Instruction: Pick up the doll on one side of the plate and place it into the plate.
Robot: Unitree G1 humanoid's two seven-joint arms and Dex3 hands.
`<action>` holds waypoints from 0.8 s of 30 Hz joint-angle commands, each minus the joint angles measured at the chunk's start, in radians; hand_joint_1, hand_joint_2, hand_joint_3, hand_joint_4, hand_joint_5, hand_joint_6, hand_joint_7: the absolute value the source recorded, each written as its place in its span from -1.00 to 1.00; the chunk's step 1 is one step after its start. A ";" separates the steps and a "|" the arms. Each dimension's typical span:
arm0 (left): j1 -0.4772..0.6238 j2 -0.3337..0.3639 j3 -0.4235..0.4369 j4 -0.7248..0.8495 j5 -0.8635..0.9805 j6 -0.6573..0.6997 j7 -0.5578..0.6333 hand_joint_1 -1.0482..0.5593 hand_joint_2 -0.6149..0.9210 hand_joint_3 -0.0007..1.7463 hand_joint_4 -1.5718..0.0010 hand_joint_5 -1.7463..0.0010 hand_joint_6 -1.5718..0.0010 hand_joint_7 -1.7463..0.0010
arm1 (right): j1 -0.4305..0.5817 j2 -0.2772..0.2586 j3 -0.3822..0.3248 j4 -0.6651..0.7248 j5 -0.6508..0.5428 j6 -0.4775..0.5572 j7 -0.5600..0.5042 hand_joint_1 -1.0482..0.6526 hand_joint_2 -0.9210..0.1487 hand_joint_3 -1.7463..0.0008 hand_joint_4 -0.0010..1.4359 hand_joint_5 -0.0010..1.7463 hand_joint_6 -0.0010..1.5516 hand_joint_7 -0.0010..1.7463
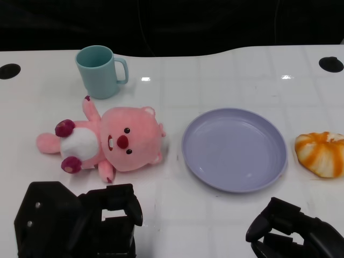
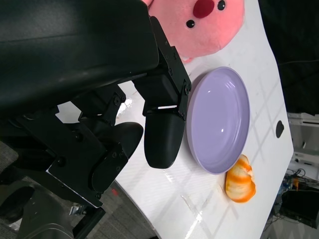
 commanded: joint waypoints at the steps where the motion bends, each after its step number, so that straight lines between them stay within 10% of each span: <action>1: 0.011 0.004 0.007 0.006 0.006 -0.004 0.009 0.28 0.25 0.74 -0.20 -1.00 -0.17 -0.75 | 0.001 0.002 -0.005 0.017 -0.002 -0.023 -0.007 -0.07 -0.79 0.22 -0.05 1.00 -0.40 0.92; 24: 0.034 0.005 -0.003 -0.009 0.020 -0.077 -0.008 0.25 0.18 0.81 -0.20 -1.00 -0.19 -0.73 | 0.028 -0.017 -0.014 -0.025 0.011 -0.028 0.010 -0.08 -0.62 0.09 -0.03 1.00 -0.37 0.91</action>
